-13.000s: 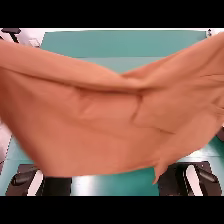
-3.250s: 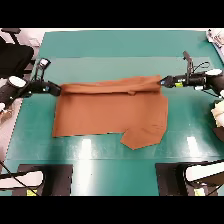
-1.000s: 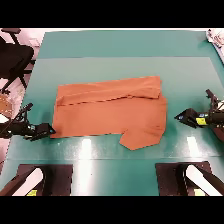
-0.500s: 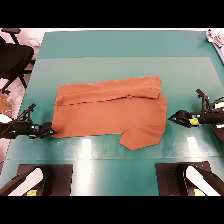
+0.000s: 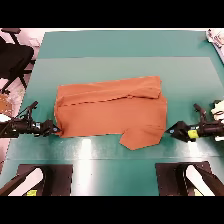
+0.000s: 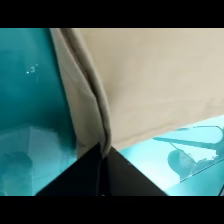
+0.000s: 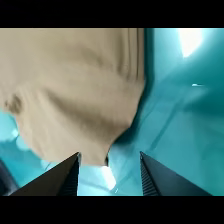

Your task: Fold the shirts.

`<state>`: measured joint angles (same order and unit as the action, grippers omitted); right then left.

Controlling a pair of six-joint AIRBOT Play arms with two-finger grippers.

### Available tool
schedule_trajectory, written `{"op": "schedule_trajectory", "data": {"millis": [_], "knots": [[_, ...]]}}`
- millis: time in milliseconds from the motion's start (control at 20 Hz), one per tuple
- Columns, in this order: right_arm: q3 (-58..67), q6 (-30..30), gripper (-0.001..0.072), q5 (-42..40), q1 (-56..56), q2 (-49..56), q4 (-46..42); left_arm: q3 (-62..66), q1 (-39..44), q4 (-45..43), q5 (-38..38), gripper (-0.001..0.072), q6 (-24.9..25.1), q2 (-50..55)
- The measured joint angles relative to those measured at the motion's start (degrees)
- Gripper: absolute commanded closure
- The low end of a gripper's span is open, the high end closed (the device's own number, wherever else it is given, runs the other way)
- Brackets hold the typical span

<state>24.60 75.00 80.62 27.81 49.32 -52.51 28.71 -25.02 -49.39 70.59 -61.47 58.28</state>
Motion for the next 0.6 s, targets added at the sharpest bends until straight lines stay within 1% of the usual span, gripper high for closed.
{"op": "schedule_trajectory", "data": {"millis": [150, 350, 500, 550, 600], "knots": [[-3.58, 1.29, 0.0273, -1.70, -3.85, -1.90, 1.90, 0.00, 0.00, 0.44, 0.31, 0.0688, 0.28, 0.00], [-4.59, 4.00, 0.0274, -3.74, -8.72, -3.06, 2.91, 0.02, 0.00, 0.81, 0.44, 0.0687, 0.39, 0.00], [-4.79, 5.44, 0.0274, -5.60, -11.76, -1.99, 3.26, 0.02, 0.00, 0.92, 0.50, 0.0687, 0.46, 0.00], [-4.83, 5.60, 0.0289, -6.25, -12.68, -1.09, 3.26, 0.02, 0.00, 0.98, 0.50, 0.0687, 0.48, 0.00], [-4.83, 5.75, 0.0394, -6.84, -13.68, -0.02, 3.32, 0.02, 0.00, 1.03, 0.50, 0.0687, 0.48, 0.00]]}}
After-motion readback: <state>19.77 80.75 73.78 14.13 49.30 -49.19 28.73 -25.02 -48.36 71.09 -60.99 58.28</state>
